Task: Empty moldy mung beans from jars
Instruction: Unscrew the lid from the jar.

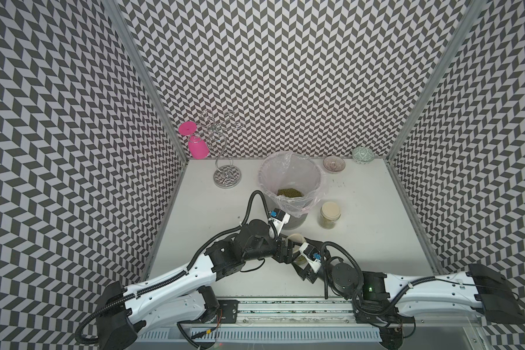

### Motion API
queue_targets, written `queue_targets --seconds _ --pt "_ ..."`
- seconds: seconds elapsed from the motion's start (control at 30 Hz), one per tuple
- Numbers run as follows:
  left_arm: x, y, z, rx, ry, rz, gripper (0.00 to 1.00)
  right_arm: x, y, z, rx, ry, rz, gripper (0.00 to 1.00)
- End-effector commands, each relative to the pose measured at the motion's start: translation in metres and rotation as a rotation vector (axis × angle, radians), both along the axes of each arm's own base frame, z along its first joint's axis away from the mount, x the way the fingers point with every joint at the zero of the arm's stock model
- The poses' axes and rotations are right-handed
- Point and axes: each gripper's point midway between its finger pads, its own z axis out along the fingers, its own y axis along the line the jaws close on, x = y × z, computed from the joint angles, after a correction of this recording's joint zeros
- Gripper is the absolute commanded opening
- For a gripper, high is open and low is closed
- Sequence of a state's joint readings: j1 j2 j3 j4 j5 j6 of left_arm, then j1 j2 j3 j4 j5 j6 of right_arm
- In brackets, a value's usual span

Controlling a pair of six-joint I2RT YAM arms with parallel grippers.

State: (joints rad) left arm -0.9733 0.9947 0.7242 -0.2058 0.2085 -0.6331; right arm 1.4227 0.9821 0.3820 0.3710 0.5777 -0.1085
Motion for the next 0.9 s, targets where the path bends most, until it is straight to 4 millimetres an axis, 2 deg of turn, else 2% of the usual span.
queue_targets --seconds 0.0,0.07,0.1,0.17,0.23,0.27,0.33,0.37,0.53,0.7,0.87 --pt "0.048 0.046 -0.044 0.178 0.066 0.328 0.07 -0.036 0.025 0.085 0.253 -0.134 0.173 0.39" --pt "0.048 0.048 -0.043 0.178 0.07 0.332 0.14 -0.037 0.025 0.084 0.247 -0.139 0.175 0.39" --pt "0.048 0.048 -0.043 0.177 0.072 0.333 0.23 -0.037 0.025 0.084 0.242 -0.14 0.176 0.39" --pt "0.048 0.046 -0.036 0.157 0.059 0.322 0.56 -0.039 0.027 0.084 0.244 -0.134 0.189 0.39" --pt "0.048 0.042 -0.027 0.12 0.034 0.301 0.79 -0.042 0.028 0.084 0.249 -0.109 0.204 0.39" --pt "0.047 0.04 -0.021 0.094 0.018 0.29 0.88 -0.043 0.029 0.085 0.249 -0.101 0.215 0.39" --pt "0.047 0.036 -0.008 0.045 -0.018 0.271 0.97 -0.047 0.031 0.084 0.245 -0.093 0.24 0.39" --pt "0.046 0.034 -0.001 0.02 -0.038 0.258 1.0 -0.049 0.031 0.084 0.248 -0.089 0.252 0.39" --pt "0.046 0.037 0.031 -0.067 -0.132 0.249 1.0 -0.052 0.026 0.088 0.295 -0.069 0.271 0.39" --pt "0.045 0.05 0.055 -0.126 -0.239 0.255 1.0 -0.054 0.023 0.093 0.303 -0.05 0.295 0.39" --pt "0.033 0.065 0.093 -0.244 -0.391 0.228 1.0 -0.048 0.014 0.1 0.346 -0.006 0.34 0.4"
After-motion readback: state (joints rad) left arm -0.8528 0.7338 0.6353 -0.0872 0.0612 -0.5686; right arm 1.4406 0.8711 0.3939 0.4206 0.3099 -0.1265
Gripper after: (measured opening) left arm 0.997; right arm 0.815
